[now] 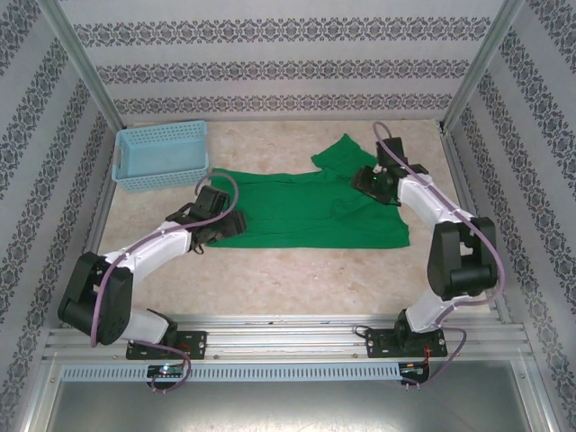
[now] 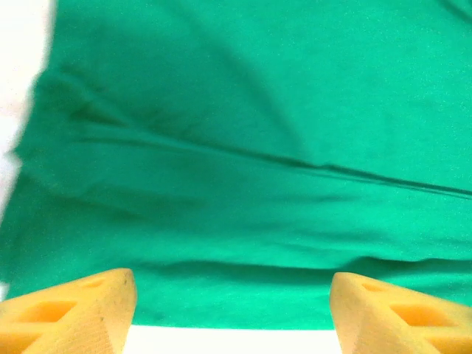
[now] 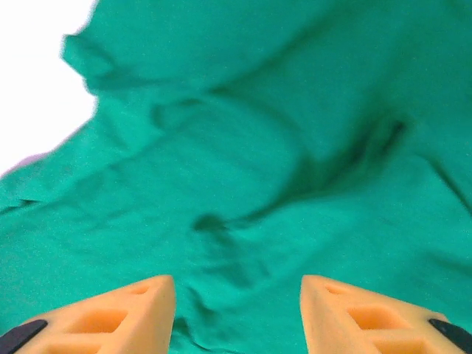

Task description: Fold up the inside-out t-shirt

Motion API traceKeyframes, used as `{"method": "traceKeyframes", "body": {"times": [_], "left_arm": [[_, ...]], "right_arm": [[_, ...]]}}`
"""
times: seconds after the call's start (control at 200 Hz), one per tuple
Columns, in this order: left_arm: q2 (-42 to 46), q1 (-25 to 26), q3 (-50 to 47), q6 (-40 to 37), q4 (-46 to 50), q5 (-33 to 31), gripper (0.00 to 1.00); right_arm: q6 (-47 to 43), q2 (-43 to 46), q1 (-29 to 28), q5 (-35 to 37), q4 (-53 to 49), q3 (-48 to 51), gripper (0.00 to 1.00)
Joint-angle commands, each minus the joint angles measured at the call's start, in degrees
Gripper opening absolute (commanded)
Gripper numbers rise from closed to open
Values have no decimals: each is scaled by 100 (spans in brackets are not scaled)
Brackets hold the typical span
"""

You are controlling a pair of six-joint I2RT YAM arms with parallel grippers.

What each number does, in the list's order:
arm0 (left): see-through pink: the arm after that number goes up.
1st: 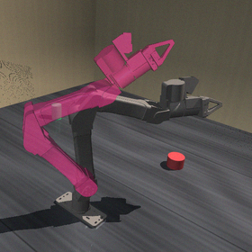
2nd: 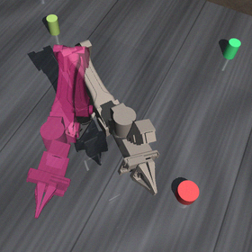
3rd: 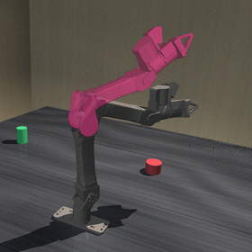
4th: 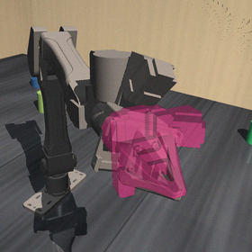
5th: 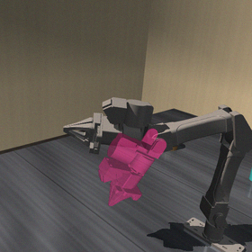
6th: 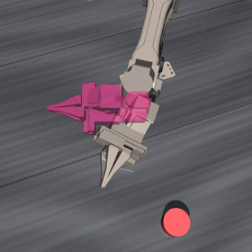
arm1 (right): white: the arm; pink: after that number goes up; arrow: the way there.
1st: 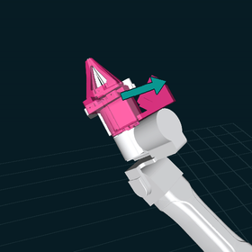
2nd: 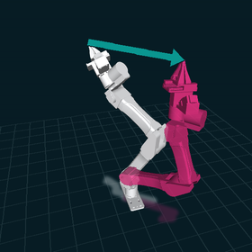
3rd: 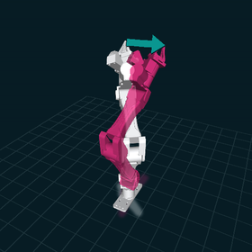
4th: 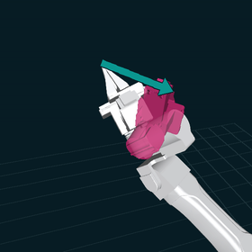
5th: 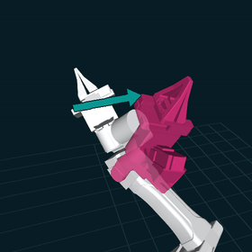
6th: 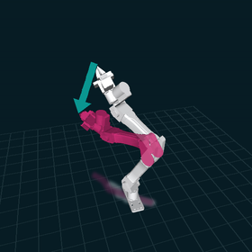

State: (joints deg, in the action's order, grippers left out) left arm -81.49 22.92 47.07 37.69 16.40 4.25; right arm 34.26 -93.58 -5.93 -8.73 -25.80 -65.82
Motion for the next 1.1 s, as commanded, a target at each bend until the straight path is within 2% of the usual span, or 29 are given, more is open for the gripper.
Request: {"method": "traceKeyframes", "body": {"times": [0.0, 0.125, 0.24, 0.684, 0.924, 1.094], "left_arm": [[-513, 173, 347, -91, -140, 167, 70], [-1020, 163, 522, -124, -321, 86, 69], [-1400, 127, 857, -289, -291, 5, 70], [-2863, -142, 2075, -748, -486, -261, 68], [-2439, -208, 2127, -805, 24, -385, 69], [-2121, -148, 1286, -369, -14, -107, 69]], "right_arm": [[211, 198, 165, -395, 399, 828, 50], [445, 229, 411, -650, 850, 1463, 50], [426, 209, 470, -673, 915, 1629, 50], [476, -21, 851, -114, 693, 1817, 51], [414, -33, 1132, 330, 371, 1748, 51], [553, 72, 1398, 335, 359, 1950, 50]]}}
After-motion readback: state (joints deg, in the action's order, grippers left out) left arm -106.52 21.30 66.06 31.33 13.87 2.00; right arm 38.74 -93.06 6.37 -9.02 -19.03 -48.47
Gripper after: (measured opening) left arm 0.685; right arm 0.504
